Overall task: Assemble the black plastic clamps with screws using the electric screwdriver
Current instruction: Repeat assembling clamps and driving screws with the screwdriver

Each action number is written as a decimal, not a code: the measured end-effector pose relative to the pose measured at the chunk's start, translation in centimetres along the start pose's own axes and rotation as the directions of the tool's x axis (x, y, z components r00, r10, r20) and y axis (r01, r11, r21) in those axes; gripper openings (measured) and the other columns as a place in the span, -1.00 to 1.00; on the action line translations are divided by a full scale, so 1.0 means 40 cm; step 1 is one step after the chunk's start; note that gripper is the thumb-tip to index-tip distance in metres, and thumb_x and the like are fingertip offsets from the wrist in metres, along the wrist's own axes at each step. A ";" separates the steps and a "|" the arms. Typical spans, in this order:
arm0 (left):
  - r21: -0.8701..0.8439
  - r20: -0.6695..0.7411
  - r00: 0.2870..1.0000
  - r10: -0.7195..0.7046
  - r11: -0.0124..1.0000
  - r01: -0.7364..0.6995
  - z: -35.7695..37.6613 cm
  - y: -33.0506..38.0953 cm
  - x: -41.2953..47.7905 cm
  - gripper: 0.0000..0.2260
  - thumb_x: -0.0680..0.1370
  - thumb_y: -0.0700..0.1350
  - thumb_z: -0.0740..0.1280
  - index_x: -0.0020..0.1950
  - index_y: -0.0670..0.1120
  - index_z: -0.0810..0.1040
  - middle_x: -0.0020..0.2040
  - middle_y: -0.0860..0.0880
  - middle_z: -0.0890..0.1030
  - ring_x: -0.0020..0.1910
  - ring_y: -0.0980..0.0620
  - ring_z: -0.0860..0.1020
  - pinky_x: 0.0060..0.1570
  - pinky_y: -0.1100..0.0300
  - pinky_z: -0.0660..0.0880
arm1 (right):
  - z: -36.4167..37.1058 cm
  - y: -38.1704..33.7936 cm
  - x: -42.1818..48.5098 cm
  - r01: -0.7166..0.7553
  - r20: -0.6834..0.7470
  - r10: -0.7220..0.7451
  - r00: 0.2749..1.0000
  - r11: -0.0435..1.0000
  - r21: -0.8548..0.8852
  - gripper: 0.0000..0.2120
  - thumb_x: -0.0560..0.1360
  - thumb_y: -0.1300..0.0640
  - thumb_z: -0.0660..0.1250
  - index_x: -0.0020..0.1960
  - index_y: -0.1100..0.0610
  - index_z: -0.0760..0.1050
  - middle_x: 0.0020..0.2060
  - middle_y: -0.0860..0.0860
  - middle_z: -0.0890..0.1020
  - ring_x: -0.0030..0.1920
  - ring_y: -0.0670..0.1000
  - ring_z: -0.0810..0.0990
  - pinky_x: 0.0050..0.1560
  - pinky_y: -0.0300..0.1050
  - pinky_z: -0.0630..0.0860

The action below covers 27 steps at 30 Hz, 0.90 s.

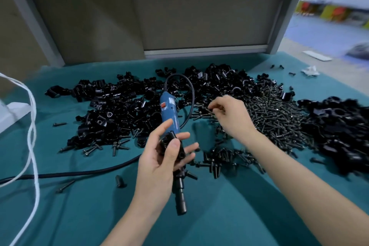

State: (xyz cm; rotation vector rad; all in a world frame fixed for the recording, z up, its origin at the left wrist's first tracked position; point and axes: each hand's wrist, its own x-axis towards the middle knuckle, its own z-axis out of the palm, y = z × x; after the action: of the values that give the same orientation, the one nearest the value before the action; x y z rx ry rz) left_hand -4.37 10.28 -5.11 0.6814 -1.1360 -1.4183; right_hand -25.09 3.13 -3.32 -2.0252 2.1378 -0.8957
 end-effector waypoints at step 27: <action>0.000 0.087 0.996 0.005 1.000 -0.005 0.007 -0.008 -0.008 -0.79 0.53 -0.16 0.29 0.17 -0.05 0.43 0.06 -0.03 0.66 -0.03 -0.10 0.69 -0.10 0.24 0.59 | 0.003 -0.083 0.016 0.206 0.120 -0.190 0.974 0.969 -0.138 -0.89 0.58 0.17 0.29 0.04 0.18 0.54 -0.08 0.01 0.64 -0.05 0.05 0.60 0.02 -0.02 0.52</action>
State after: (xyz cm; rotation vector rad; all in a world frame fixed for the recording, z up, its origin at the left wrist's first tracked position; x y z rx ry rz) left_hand -4.69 10.61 -5.37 0.6215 -1.2042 -1.4558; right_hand -22.17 2.61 -1.72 -2.3355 2.0310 -0.6461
